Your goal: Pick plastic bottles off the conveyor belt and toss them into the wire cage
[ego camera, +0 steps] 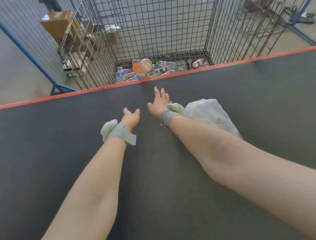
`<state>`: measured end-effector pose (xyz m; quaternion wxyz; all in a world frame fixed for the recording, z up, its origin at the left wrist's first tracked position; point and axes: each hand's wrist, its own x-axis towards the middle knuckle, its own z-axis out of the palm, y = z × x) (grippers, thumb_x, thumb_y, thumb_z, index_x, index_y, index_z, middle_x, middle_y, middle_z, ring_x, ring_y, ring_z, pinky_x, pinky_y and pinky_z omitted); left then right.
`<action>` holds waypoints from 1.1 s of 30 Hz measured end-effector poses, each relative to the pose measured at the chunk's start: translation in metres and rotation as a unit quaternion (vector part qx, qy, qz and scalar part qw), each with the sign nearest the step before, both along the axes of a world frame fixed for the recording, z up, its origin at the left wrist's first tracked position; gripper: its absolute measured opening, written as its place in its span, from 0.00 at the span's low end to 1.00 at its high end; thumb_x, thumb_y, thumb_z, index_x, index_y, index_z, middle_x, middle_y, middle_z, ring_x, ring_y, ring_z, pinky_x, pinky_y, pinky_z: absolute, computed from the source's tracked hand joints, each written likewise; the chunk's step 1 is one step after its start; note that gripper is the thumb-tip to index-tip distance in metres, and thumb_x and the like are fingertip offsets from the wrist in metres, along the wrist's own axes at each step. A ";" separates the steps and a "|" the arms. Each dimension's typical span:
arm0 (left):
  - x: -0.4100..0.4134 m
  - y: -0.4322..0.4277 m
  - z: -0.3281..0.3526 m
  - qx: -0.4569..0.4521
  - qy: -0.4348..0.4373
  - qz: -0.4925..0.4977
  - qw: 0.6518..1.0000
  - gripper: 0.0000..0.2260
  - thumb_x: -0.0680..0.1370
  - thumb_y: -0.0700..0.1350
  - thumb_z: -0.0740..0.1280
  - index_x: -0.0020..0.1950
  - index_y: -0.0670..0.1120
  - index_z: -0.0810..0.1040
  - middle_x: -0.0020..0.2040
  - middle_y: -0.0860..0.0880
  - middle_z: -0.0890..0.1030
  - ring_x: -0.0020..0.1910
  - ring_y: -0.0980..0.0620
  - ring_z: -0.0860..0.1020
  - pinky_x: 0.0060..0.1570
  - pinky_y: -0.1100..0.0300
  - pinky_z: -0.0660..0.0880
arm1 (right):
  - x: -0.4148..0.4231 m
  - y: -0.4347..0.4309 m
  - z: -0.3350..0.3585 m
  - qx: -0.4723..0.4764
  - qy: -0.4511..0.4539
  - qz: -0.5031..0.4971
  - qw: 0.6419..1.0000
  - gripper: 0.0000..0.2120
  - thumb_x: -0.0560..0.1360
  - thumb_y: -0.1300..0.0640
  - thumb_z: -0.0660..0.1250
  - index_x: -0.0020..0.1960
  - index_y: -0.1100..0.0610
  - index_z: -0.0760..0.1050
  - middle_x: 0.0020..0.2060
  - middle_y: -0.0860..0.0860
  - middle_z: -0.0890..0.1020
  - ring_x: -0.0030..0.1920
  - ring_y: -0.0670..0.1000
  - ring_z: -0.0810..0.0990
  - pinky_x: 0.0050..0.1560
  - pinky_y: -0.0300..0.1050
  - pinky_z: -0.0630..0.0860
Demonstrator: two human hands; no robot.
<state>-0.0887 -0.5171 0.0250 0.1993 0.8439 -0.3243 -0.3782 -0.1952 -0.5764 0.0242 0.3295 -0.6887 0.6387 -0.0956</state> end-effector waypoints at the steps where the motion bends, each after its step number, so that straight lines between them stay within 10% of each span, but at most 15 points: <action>1: -0.005 0.030 -0.007 0.041 -0.027 -0.030 0.998 0.34 0.81 0.55 0.58 0.79 0.42 0.45 0.77 0.40 0.57 0.76 0.41 0.58 0.74 0.51 0.56 | -0.008 0.022 -0.002 0.023 0.003 0.009 1.000 0.35 0.80 0.52 0.59 0.80 0.50 0.44 0.79 0.52 0.44 0.78 0.56 0.45 0.76 0.55 0.48; 11: -0.022 0.301 -0.036 0.220 -0.183 -0.146 0.947 0.34 0.81 0.55 0.58 0.79 0.48 0.42 0.79 0.43 0.42 0.78 0.42 0.39 0.75 0.42 0.47 | -0.068 0.264 -0.048 0.181 0.130 0.190 0.956 0.38 0.79 0.41 0.59 0.79 0.46 0.40 0.79 0.51 0.41 0.78 0.58 0.45 0.77 0.55 0.48; 18: -0.042 0.403 -0.060 0.249 -0.245 -0.322 0.880 0.30 0.82 0.57 0.54 0.79 0.50 0.44 0.80 0.49 0.44 0.78 0.48 0.44 0.73 0.37 0.48 | -0.137 0.370 -0.084 0.146 0.230 0.165 0.948 0.36 0.80 0.41 0.56 0.79 0.45 0.38 0.77 0.49 0.34 0.78 0.53 0.35 0.72 0.70 0.44; 33: 0.006 0.420 -0.021 0.141 -0.251 -0.071 0.955 0.23 0.84 0.48 0.51 0.78 0.48 0.51 0.78 0.47 0.53 0.77 0.48 0.50 0.72 0.45 0.54 | -0.042 0.425 -0.047 0.248 -0.004 0.114 0.962 0.50 0.72 0.42 0.71 0.79 0.44 0.39 0.75 0.59 0.52 0.74 0.63 0.59 0.74 0.55 0.56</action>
